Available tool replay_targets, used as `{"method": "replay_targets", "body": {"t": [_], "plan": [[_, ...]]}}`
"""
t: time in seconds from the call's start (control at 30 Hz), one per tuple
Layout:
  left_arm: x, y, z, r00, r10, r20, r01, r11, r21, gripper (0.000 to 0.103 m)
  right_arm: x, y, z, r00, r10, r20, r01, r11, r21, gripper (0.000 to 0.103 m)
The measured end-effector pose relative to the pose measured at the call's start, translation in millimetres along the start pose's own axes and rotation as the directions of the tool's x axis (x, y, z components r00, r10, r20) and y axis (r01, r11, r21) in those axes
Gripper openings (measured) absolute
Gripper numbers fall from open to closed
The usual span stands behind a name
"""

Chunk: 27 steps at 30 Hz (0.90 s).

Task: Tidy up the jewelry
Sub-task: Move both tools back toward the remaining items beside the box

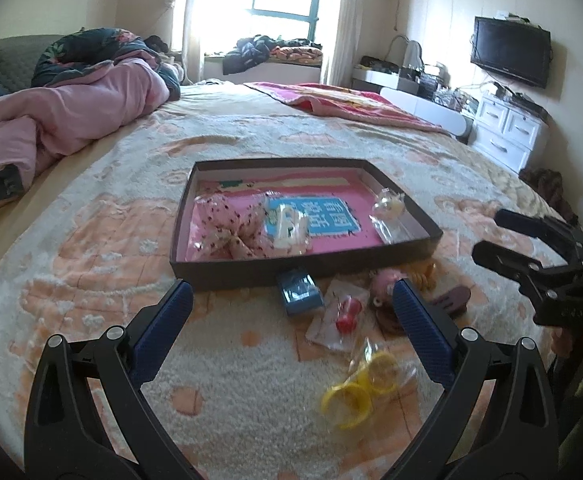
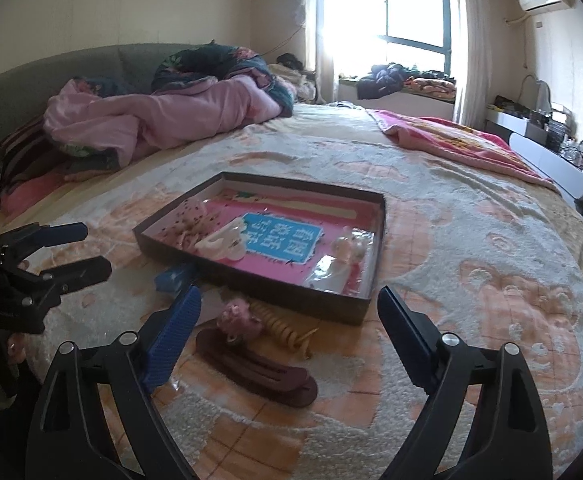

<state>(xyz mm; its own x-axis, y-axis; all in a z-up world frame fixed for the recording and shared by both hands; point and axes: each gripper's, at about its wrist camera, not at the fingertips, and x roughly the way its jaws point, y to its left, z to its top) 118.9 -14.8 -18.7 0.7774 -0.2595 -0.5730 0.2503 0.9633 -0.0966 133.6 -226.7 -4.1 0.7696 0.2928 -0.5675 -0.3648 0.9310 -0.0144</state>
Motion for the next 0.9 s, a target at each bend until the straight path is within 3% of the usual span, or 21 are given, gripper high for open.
{"method": "replay_targets", "body": {"t": [0.57,0.9], "plan": [[-1,-3,-28,0.998,-0.044,-0.046,0.046,0.998,0.035,0.091,24,21,-12,0.996,0.044,-0.071,-0.05,0.996,-0.08,0.083],[13,-17,-39,0.989,-0.116,-0.091,0.122,0.99,0.067,0.09,48,28,-19,0.991,0.051,-0.128,-0.068,0.989,-0.133,0.072]]}}
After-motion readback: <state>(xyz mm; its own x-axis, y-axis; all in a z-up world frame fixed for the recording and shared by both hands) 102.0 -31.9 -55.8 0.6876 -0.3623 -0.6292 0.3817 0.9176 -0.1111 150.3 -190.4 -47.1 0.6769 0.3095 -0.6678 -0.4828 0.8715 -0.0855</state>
